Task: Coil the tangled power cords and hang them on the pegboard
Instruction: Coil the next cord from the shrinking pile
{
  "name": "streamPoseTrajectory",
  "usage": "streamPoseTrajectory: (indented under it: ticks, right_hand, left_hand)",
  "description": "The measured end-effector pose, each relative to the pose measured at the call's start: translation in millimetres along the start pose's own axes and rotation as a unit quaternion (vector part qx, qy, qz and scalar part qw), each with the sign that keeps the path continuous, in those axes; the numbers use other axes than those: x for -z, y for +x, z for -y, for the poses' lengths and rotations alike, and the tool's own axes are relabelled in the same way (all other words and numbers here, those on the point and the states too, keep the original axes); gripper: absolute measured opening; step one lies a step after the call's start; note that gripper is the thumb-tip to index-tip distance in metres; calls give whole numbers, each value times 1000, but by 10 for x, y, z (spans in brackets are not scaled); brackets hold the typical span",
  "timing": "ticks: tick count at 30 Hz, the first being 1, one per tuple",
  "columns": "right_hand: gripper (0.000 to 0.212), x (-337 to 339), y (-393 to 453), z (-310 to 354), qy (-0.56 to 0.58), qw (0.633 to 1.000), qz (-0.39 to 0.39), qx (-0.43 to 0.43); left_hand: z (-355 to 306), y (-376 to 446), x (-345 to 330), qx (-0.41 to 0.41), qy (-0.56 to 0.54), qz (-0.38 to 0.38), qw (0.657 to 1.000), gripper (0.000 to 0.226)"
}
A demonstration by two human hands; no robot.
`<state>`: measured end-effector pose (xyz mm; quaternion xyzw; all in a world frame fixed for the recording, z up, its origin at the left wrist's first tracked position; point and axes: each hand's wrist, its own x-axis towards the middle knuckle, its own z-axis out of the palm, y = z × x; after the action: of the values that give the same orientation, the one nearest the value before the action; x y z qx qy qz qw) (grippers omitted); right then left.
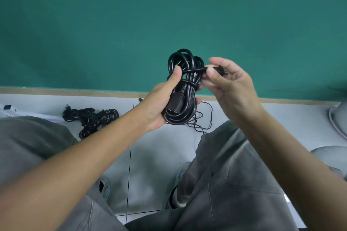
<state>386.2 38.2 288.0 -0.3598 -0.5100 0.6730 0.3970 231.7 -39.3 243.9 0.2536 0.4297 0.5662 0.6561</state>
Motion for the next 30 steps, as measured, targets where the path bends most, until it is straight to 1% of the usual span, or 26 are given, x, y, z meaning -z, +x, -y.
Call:
streamPoseTrajectory:
  ticks: [2,3,5,7,10,11,13,15,17,19,20,21,22,24,25,28,30]
  right_hand:
    - [22,-111,-25,-149,35,997,-66,-19]
    - [20,-167,-37,-208,58,994,-86,-41]
    - [16,-244,-45,-262,115,983,-111,-95]
    - [14,-289,-26,-245,189,962,-138,-143]
    - [8,-345,-14,-196,244,941,-169,-165]
    - [9,-368,-13,-189,254,937,-177,-161]
    - [15,-396,-18,-210,262,934,-198,-142]
    - [8,-404,-33,-258,254,936,-219,-104]
    - [7,-443,-69,-278,241,937,-248,-49]
    - [9,-501,-116,-276,194,941,-278,15]
    - [16,-528,-130,-274,163,943,-286,44]
    - [22,-553,-141,-267,139,945,-288,65]
    - [27,-568,-142,-261,126,947,-285,75]
    - [32,-575,-139,-236,133,951,-268,73]
    - [32,-559,-134,-221,138,953,-259,69]
    - [31,-523,-124,-178,130,960,-235,73]
    - [33,-538,-140,-170,101,964,-230,89]
  left_hand:
    - [10,6,-5,-14,10,-42,999,57]
    - [12,11,5,-23,23,-64,997,52]
    - [14,19,37,-40,50,-108,992,45]
    - [25,30,51,-55,71,-142,986,45]
    - [62,31,18,-67,75,-155,983,43]
    - [70,30,7,-69,70,-154,983,44]
    - [75,23,-7,-69,69,-150,984,56]
    - [71,9,-33,-66,69,-146,985,63]
    - [88,14,-49,-61,54,-146,986,56]
    - [119,10,-57,-61,26,-145,987,38]
    - [119,-5,-63,-62,13,-143,988,30]
    - [108,-24,-71,-62,3,-138,989,23]
    - [84,-46,-79,-62,0,-125,990,23]
    - [40,-76,-96,-70,8,-87,994,34]
    - [32,-83,-102,-78,7,-72,994,36]
    - [38,-74,-105,-83,-16,-77,993,33]
    - [57,-68,-117,-83,-22,-85,993,35]
